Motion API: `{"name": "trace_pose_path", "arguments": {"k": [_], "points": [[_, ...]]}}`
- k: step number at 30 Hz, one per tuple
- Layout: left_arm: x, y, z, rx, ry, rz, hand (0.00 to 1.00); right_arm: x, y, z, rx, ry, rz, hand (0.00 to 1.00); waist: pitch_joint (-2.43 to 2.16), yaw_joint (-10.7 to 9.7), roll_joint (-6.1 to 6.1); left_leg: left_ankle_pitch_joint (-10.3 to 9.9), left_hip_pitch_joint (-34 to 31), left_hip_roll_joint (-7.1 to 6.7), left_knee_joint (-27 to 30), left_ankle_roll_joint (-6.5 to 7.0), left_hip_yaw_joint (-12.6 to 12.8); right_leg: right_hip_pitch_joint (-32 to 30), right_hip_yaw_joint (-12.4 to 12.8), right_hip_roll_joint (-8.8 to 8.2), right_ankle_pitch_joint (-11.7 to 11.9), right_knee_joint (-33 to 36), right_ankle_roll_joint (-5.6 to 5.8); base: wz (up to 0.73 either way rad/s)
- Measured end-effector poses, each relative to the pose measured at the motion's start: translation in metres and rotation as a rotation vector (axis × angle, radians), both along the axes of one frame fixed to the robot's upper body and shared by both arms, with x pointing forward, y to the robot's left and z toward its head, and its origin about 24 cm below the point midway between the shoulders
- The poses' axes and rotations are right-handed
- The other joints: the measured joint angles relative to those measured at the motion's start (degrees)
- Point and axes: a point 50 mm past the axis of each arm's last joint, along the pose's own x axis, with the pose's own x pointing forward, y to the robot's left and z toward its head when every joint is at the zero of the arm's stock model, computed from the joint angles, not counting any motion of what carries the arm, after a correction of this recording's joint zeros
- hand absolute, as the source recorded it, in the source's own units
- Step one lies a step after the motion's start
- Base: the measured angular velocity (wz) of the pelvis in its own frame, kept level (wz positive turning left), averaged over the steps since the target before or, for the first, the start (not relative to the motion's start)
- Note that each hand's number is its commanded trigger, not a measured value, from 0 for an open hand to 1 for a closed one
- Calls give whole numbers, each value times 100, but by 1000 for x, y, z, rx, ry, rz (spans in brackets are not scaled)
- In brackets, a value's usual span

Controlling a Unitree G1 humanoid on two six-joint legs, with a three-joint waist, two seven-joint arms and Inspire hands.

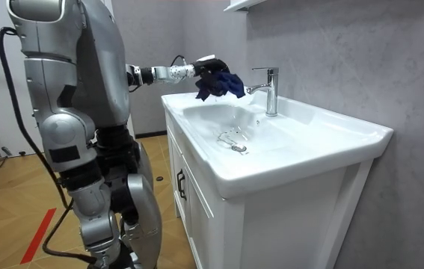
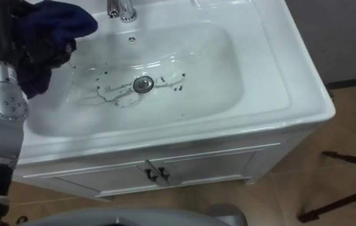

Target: Wipe basin

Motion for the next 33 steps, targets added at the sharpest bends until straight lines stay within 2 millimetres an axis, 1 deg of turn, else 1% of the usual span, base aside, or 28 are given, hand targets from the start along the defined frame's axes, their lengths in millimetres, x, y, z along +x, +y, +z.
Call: {"name": "trace_pose_path", "arguments": {"k": [3,9,11,13,14,16,19,22,25,29,33], "points": [[-1,-1,-4,45,50,-9,100,0,1,0,18,3,-4,0,6,6,-6,0,-4,2,-2,0,7,5,6,26,0,-10,1,1],[-5,2,-13,164,189,-2,100,-2,1,0,35,22,-19,0,-12,3,20,0,-11,1,1,0,13,6,3,32,1,-25,2,0],[-9,4,-20,190,238,1,100,-2,0,0,38,24,-22,0,-30,-12,46,0,-6,0,1,0,17,16,2,30,1,-26,2,0],[-13,1,-32,192,303,-9,100,-3,0,0,38,28,-27,0,-45,-44,69,0,2,0,-1,0,17,64,-5,33,2,-74,2,2],[-14,1,-36,191,324,-15,100,-4,0,0,38,29,-27,0,-46,-44,74,0,10,0,-2,0,18,107,-7,39,4,-96,4,3],[-20,1,-53,187,413,-20,100,-4,0,0,33,27,-28,0,-41,-49,72,0,92,-2,-27,0,23,181,-4,48,5,-107,4,0],[-27,2,-64,219,491,-21,100,-5,-3,1,17,26,-30,0,-41,-83,69,0,113,0,-44,0,32,196,-10,50,6,-195,2,1],[-32,4,-67,277,519,-15,100,-6,-5,2,9,24,-28,0,-28,-102,45,0,113,6,-44,0,27,197,-11,50,5,-203,3,0],[-32,4,-68,308,543,-18,100,-5,-4,2,15,19,-26,0,-13,-110,24,0,101,4,-44,0,27,190,-9,45,5,-215,3,0],[-33,-1,-72,314,587,-46,100,-3,-4,2,34,14,-22,0,-14,-125,25,0,89,1,-47,0,29,190,-5,46,5,-215,4,0],[-36,-5,-81,335,650,-75,100,-1,-4,2,43,5,-18,0,-24,-159,42,0,80,5,-46,0,36,192,-4,52,6,-229,3,0]]}}
